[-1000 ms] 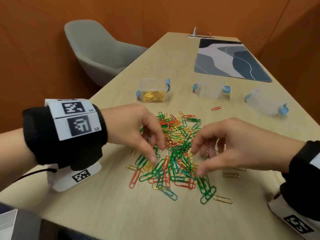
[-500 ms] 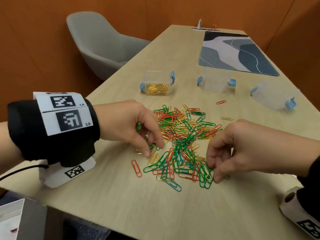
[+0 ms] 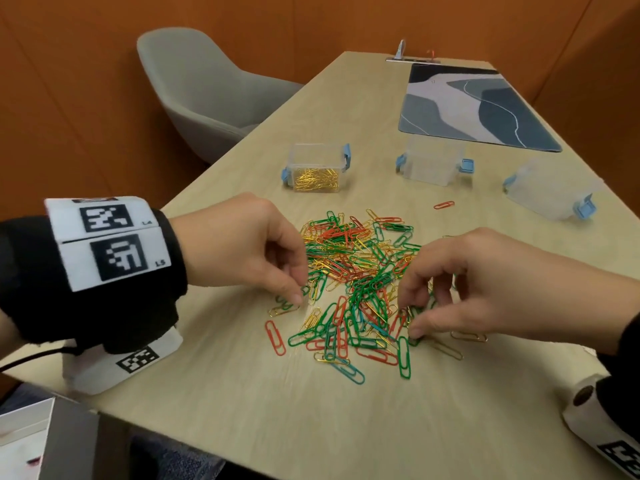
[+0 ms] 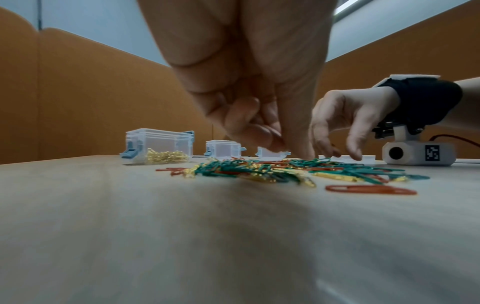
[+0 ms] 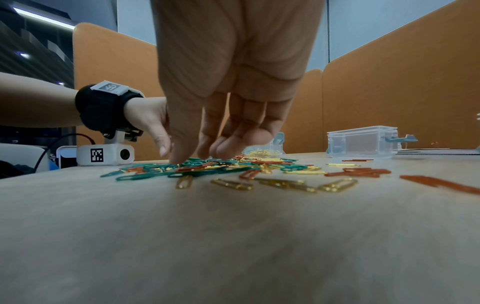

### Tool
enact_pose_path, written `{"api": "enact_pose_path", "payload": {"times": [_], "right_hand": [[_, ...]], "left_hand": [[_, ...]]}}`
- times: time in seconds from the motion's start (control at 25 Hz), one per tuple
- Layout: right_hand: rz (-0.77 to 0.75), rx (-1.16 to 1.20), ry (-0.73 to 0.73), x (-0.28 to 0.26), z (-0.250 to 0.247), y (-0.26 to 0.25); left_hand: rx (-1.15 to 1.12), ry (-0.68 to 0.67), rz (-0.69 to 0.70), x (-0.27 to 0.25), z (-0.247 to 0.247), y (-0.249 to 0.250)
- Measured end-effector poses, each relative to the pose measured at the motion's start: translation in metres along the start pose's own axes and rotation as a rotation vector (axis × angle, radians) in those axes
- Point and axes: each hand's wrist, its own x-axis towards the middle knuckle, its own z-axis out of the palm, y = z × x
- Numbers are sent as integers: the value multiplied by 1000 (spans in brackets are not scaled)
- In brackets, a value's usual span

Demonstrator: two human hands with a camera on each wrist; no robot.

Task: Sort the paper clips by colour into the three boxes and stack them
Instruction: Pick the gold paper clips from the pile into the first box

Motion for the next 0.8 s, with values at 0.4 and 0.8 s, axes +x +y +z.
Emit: {"api": "enact_pose_path", "payload": {"times": [0.4,0.8], "right_hand": [[199,-24,-156,-5,-3,-3],[172,-58,-35,0,-1,7]], "left_hand": [[11,-57,-95,-1,11,9],[-51,-128,-166,0,20,19]]}}
